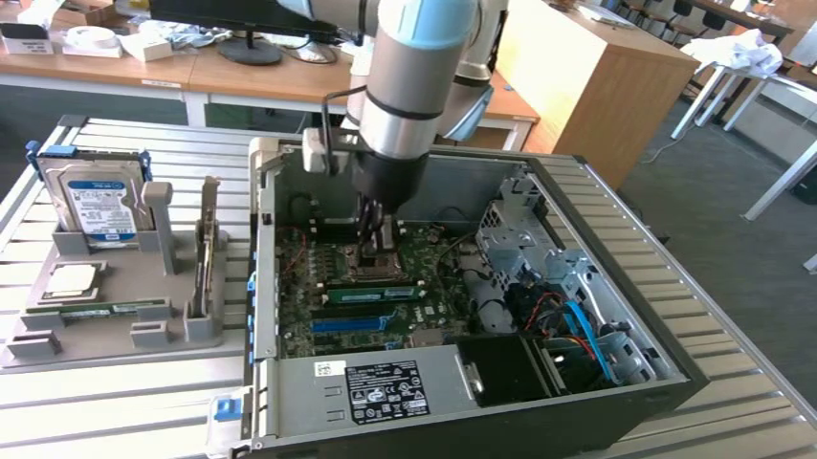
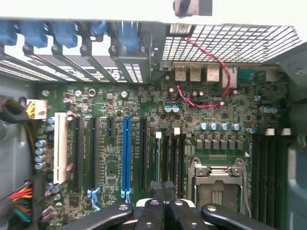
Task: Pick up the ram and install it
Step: 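Press down the ram until it locks into place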
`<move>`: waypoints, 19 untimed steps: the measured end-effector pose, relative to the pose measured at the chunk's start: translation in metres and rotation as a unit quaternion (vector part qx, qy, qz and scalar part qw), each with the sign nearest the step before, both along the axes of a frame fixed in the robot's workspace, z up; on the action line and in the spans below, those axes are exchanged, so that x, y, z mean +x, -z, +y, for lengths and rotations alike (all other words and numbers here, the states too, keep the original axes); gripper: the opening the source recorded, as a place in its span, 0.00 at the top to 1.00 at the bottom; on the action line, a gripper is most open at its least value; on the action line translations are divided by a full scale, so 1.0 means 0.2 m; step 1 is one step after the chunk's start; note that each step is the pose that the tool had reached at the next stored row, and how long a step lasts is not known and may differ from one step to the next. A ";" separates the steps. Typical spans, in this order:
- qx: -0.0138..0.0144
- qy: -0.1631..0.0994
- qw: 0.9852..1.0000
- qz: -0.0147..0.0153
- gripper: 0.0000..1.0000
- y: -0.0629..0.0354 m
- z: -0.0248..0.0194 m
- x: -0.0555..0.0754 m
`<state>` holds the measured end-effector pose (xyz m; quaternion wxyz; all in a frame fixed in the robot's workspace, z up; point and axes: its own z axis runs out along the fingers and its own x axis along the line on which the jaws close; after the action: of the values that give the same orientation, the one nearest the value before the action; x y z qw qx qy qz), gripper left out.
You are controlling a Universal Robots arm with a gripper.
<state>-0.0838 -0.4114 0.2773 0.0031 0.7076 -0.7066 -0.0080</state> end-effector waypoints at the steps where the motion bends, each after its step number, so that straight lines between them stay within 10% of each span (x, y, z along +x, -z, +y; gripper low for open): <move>1: 0.000 0.000 1.000 0.000 0.90 -0.016 0.000 0.00; 19: 0.000 0.000 1.000 0.000 0.90 -0.239 0.000 0.00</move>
<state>-0.0837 -0.4114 0.3251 0.0031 0.7076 -0.7066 -0.0080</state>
